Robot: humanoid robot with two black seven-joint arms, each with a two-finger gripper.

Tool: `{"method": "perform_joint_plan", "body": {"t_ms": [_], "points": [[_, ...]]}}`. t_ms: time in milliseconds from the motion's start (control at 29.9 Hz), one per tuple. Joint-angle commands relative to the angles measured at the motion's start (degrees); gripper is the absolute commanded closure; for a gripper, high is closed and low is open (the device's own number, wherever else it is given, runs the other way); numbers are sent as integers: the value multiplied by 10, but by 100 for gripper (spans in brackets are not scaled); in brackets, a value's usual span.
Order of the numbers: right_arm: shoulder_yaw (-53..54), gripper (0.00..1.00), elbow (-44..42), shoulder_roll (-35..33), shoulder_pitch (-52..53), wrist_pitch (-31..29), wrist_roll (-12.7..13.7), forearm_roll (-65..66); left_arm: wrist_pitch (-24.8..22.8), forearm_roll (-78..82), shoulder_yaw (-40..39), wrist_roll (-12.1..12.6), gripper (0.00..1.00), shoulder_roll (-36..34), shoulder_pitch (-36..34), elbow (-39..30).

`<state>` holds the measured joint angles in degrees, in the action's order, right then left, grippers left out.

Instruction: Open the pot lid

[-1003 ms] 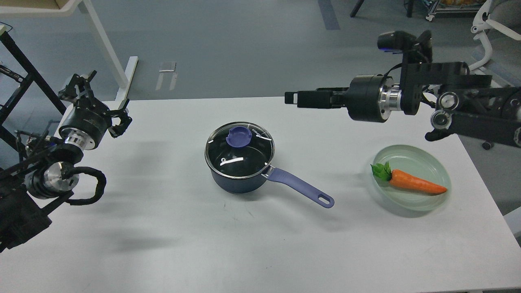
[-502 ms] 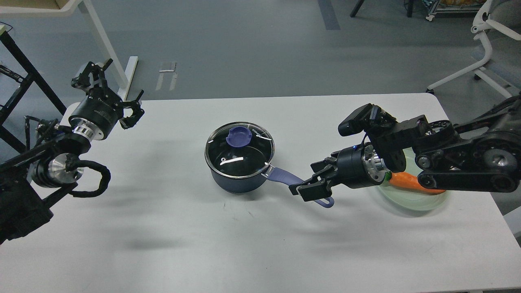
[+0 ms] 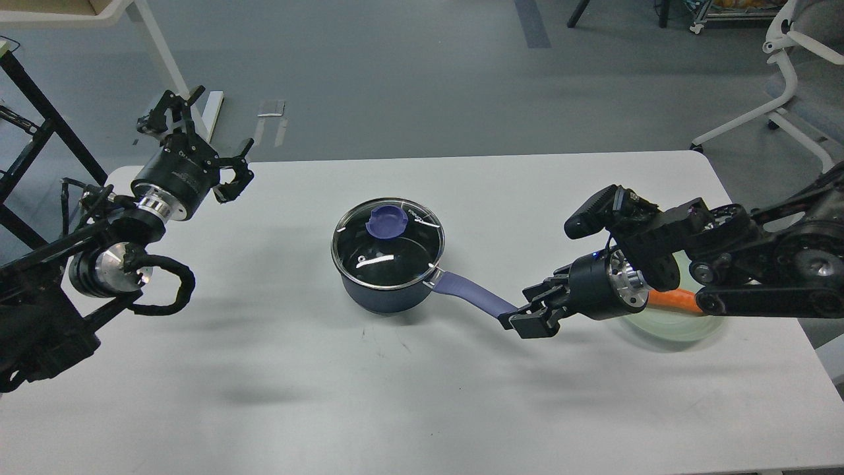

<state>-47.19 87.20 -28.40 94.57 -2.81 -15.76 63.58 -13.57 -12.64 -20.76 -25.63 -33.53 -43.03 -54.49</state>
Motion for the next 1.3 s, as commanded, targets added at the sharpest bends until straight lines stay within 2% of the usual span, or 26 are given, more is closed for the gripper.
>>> {"method": "perform_joint_plan", "body": {"t_ms": [0, 234, 569, 769, 936, 1137, 1271], "points": [[2, 41, 0, 0, -3, 4, 0, -2, -1, 8, 0, 0, 0, 1, -6, 2], [2, 47, -2, 14, -3, 4, 4, 1, -1, 16, 0, 0, 0, 9, -13, 3], [1, 74, -5, 31, -3, 3, 6, 4, -1, 17, 1, 1, 0, 7, -14, 2], [1, 77, -4, 31, -1, 3, 6, 3, 0, 47, 1, 2, 0, 8, -24, 0], [1, 79, -3, 27, 1, 2, 6, 1, 0, 165, 16, 24, 0, 11, -62, -7], [-1, 80, -2, 25, 2, -1, 5, 3, 15, 357, 27, 23, 0, 11, -113, -48], [1, 80, -4, 25, 4, -1, 5, 3, 19, 550, 30, 22, 0, 14, -135, -97]]}}
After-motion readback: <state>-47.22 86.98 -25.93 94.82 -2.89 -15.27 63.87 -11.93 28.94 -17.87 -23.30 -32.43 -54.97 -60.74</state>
